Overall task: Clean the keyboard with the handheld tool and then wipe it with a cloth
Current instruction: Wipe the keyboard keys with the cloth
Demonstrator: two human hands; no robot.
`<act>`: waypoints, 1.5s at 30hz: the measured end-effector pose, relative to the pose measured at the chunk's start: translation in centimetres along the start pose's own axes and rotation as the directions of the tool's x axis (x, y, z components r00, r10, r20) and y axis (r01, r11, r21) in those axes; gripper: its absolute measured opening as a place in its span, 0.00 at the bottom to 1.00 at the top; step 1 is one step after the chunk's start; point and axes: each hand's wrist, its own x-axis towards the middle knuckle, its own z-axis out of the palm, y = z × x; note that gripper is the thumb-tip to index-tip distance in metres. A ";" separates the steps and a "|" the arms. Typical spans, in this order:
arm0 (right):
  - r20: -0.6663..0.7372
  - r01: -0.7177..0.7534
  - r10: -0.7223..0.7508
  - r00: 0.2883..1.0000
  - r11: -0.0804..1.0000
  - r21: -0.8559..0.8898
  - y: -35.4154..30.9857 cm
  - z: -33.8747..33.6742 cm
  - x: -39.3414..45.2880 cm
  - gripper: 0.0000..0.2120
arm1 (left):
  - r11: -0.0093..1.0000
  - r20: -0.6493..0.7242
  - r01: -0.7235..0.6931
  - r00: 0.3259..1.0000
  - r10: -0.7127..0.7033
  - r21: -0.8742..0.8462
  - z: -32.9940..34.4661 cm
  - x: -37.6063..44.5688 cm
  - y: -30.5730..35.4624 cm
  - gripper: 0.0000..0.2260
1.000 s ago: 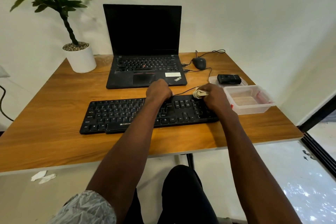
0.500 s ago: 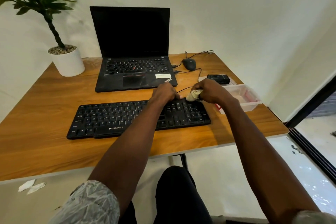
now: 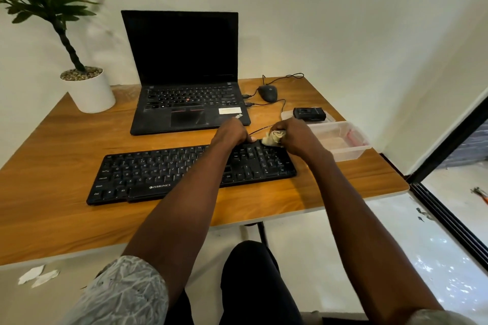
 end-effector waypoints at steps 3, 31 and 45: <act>0.072 -0.027 0.027 0.997 1.000 -0.006 0.2 -0.1 -0.8 0.14 | 1.000 -0.005 0.021 1.000 -0.021 0.016 -0.2 0.0 0.2 0.31; 0.174 -0.063 0.066 0.982 0.998 -0.023 1.8 -1.3 -3.8 0.17 | 1.000 -0.007 0.026 1.000 -0.026 -0.008 0.0 -0.3 0.1 0.29; 0.201 -0.083 0.071 0.977 0.995 0.056 2.5 -1.8 -5.9 0.15 | 0.998 -0.006 0.052 0.999 -0.053 -0.025 0.0 -0.3 0.1 0.31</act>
